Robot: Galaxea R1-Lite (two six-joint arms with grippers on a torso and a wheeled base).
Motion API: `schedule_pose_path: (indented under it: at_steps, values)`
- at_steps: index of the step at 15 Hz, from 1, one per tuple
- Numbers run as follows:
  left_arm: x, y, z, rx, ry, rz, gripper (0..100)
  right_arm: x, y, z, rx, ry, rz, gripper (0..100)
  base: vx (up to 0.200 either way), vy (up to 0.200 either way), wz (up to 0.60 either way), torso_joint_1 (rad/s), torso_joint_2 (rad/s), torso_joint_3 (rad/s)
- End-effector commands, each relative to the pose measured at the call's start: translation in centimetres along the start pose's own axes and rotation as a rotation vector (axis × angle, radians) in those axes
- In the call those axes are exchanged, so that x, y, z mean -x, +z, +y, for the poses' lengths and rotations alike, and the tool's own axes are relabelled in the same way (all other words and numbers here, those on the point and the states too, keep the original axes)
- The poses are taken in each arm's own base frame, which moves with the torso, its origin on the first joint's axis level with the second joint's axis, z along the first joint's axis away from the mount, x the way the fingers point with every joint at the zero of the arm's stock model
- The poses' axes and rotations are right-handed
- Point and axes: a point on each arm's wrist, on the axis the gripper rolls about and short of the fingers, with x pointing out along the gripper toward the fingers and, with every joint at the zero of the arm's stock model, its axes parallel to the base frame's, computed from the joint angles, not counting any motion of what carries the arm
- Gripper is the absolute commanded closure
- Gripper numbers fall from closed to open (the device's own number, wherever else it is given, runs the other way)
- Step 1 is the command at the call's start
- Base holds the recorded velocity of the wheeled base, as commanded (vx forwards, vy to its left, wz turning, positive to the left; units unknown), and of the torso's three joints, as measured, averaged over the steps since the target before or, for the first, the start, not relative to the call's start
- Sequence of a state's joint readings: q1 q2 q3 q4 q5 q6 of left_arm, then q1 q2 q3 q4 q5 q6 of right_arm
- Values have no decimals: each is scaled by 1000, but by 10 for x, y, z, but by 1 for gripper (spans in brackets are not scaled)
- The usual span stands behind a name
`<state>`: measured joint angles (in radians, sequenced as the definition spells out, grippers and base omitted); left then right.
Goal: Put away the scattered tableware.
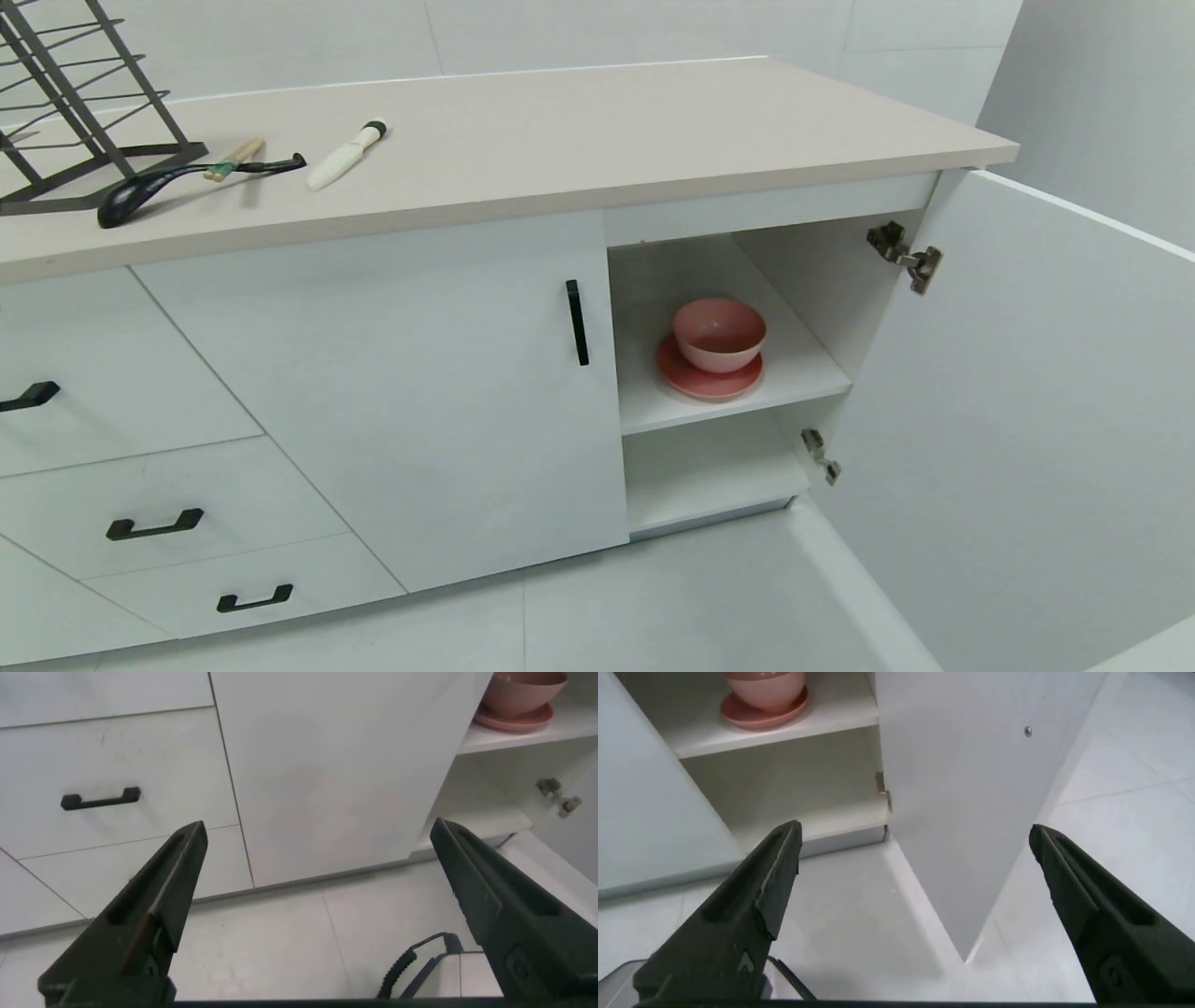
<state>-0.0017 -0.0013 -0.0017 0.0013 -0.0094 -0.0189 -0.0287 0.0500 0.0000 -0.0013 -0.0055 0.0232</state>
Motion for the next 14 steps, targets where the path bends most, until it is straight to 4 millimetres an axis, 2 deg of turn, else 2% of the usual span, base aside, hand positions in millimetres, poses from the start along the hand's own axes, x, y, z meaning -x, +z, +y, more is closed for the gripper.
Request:
schedule_pose_path:
  at_steps: [1,5,10,13,14]
  values:
    - [0,0,0,-1,0,2,0,0,0,0,5,-1,5,0,0,0,0,0,0,0]
    - [0,0,0,-1,0,2,0,0,0,0,42,14,7,0,0,0,0,0,0,0]
    - [0,0,0,-1,2,2,0,0,0,0,42,16,2,0,-200,0,0,4,4,0]
    - [0,0,0,-1,2,2,0,0,0,0,40,16,2,0,-200,-200,0,6,1,6]
    - [0,0,0,-1,2,2,0,0,0,0,40,16,2,0,0,-200,0,2,7,2]
